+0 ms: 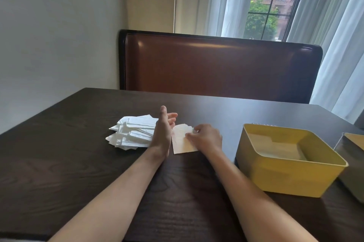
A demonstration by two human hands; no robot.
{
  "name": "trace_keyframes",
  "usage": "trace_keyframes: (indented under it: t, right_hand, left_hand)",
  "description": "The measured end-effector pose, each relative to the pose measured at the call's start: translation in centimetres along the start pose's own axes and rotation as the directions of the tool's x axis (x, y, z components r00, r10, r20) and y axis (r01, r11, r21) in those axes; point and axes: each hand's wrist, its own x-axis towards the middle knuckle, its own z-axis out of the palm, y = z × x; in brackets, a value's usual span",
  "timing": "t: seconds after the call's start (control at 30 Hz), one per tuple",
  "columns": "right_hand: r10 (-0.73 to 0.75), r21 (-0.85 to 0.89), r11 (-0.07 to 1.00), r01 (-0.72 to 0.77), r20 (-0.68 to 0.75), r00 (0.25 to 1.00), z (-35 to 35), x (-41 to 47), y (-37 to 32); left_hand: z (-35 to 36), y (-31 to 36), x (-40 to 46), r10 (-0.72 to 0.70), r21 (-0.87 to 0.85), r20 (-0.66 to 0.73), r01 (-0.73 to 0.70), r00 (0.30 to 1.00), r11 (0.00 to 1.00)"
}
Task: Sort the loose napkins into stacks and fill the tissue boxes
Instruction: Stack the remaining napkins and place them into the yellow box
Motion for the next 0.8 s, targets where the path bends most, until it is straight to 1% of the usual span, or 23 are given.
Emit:
trace_keyframes:
  t: [0.07, 0.1, 0.17, 0.2, 0.27, 0.33, 0.4, 0.47, 0.57, 0.63, 0.7, 0.8]
  right_hand:
    - [-0.023, 0.021, 1.0, 0.022, 0.02, 1.0, 0.1, 0.1, 0.1]
    - [-0.04, 0.071, 0.997, 0.039, 0.014, 0.999, -0.1, 0.1, 0.3]
    - [-0.067, 0.258, 0.963, 0.075, -0.04, 0.997, -0.2, 0.3, 0.5]
    - [-0.067, 0.373, 0.924, 0.088, -0.069, 0.995, -0.3, 0.3, 0.6]
    - [-0.043, 0.577, 0.812, 0.085, -0.086, 0.995, -0.6, 0.3, 0.4]
    - [-0.028, 0.689, 0.721, 0.071, -0.074, 0.997, -0.6, 0.1, 0.3]
    - [-0.025, 0.734, 0.675, 0.076, -0.08, 0.996, -0.6, 0.0, 0.3]
    - [-0.016, 0.765, 0.64, 0.066, -0.072, 0.997, -0.7, 0.0, 0.4]
    - [0.028, 0.815, 0.579, 0.013, -0.036, 0.999, -0.7, 0.0, 0.6]
    - [0.067, 0.844, 0.537, -0.004, -0.038, 0.997, -0.8, 0.0, 0.6]
    - [0.097, 0.859, 0.513, 0.002, -0.061, 0.993, -1.0, -0.2, 0.6]
    - [0.156, 0.866, 0.5, 0.024, -0.117, 0.981, -1.3, -0.4, 0.7]
  left_hand:
    - [0.0, 0.0, 0.2, -0.001, -0.018, 0.0, 0.001, 1.0, 1.0]
    - [0.0, -0.1, 0.2, -0.004, -0.021, -0.005, 0.004, 1.0, 1.0]
    - [-0.1, -0.3, 0.4, -0.004, -0.028, -0.026, 0.004, 1.0, 1.0]
    - [-0.1, -0.4, 0.5, -0.008, -0.031, -0.037, 0.007, 0.999, 1.0]
    - [-0.1, -0.4, 0.5, -0.028, -0.05, -0.049, 0.025, 0.998, 0.998]
    - [-0.1, -0.3, 0.5, -0.068, -0.098, -0.043, 0.063, 0.997, 0.993]
    - [-0.2, -0.1, 0.5, -0.08, -0.121, -0.031, 0.076, 0.996, 0.99]
    - [-0.3, -0.3, 0.4, -0.058, -0.085, -0.019, 0.056, 0.998, 0.995]
    - [-0.7, -1.1, 0.6, 0.012, 0.092, -0.077, -0.005, 0.997, 0.996]
    - [-0.8, -1.4, 0.6, 0.055, 0.155, -0.122, -0.036, 0.991, 0.987]
    - [-0.9, -1.5, 0.7, 0.073, 0.153, -0.135, -0.052, 0.988, 0.987]
    - [-1.1, -1.2, 0.7, 0.094, 0.106, -0.183, -0.075, 0.979, 0.992]
